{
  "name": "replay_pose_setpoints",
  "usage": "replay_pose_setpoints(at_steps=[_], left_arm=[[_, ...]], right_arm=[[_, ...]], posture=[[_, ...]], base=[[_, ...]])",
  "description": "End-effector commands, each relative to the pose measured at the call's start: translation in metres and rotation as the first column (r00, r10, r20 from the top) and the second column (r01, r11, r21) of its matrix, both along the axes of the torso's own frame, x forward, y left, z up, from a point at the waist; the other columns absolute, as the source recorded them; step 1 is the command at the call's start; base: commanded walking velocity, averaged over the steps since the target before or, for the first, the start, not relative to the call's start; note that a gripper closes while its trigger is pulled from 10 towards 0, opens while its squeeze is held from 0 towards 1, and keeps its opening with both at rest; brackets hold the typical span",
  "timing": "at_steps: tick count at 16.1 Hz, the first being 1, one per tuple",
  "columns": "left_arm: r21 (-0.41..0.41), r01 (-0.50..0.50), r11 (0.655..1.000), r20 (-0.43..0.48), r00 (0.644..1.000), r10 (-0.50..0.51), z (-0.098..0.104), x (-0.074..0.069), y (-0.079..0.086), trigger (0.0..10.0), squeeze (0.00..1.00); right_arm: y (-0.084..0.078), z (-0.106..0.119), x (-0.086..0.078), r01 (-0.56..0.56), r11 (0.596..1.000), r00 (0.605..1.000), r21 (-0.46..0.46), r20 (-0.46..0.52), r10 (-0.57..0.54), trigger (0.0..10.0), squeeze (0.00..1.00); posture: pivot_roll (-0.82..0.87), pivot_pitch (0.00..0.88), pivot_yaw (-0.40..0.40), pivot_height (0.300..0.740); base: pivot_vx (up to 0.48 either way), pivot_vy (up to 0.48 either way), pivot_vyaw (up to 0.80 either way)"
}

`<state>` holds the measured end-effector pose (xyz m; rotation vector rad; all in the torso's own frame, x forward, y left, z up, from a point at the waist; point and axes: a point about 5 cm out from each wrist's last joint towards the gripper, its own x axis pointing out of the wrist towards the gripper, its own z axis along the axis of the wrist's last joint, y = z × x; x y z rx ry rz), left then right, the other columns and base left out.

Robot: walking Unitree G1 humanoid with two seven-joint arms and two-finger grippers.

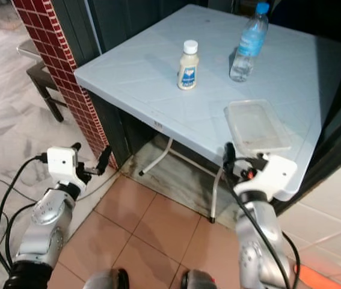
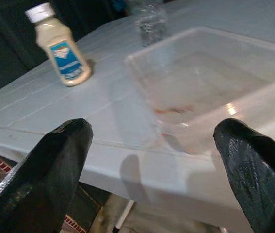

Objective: Restocking fridge

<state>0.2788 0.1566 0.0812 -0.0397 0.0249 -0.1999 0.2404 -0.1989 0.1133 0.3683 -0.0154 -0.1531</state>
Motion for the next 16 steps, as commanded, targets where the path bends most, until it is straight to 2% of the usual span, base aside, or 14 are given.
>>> replay_pose_setpoints(at_steps=[1,5,6,8,11,14,15,16], left_arm=[[0.017,0.000,1.000,-0.008,1.000,0.001,-0.002,0.001,0.004,10.0,0.00],[0.019,0.015,1.000,-0.005,1.000,-0.014,-0.001,0.004,0.002,10.0,0.00],[0.019,0.018,1.000,-0.003,1.000,-0.018,0.000,0.004,0.001,10.0,0.00],[0.020,0.022,1.000,-0.002,1.000,-0.022,0.000,0.005,0.001,10.0,0.00],[0.030,0.027,0.999,-0.006,1.000,-0.027,-0.001,0.002,0.004,10.0,0.00],[0.035,0.027,0.999,-0.003,1.000,-0.027,0.001,0.003,0.005,10.0,0.00],[0.037,0.027,0.999,-0.003,1.000,-0.027,0.001,0.003,0.005,10.0,0.00],[0.039,0.027,0.999,-0.002,1.000,-0.027,0.001,0.003,0.006,10.0,0.00]], right_arm=[[-0.007,0.003,-0.005,0.027,0.999,1.000,0.023,0.006,-0.027,10.0,0.00],[-0.020,-0.001,-0.013,0.080,0.992,0.997,0.093,-0.015,-0.079,10.0,0.00],[-0.023,-0.001,-0.009,0.092,0.987,0.996,0.132,-0.007,-0.092,10.0,0.00],[-0.025,0.003,-0.001,0.087,0.987,0.996,0.133,0.013,-0.089,10.0,0.00],[-0.038,0.007,0.020,0.121,0.975,0.991,0.188,0.034,-0.129,10.0,0.00],[-0.039,0.007,0.029,0.117,0.965,0.990,0.233,0.044,-0.130,10.0,0.00],[-0.039,0.007,0.031,0.112,0.965,0.991,0.237,0.049,-0.127,4.4,0.00],[-0.040,0.007,0.033,0.119,0.961,0.990,0.251,0.049,-0.136,1.1,0.00]], posture=[[-0.04,0.067,0.071,0.740],[-0.05,0.068,0.083,0.740],[-0.05,0.068,0.087,0.740],[-0.04,0.069,0.091,0.740],[-0.03,0.076,0.100,0.740],[-0.02,0.077,0.105,0.740],[-0.02,0.076,0.106,0.740],[-0.01,0.076,0.108,0.740]], base=[[0.000,0.000,0.00],[0.000,0.000,0.00],[0.000,0.000,0.00],[0.000,0.000,0.00],[0.000,0.000,0.00],[0.000,0.000,0.00],[0.000,0.000,0.00],[0.000,0.000,0.00]])
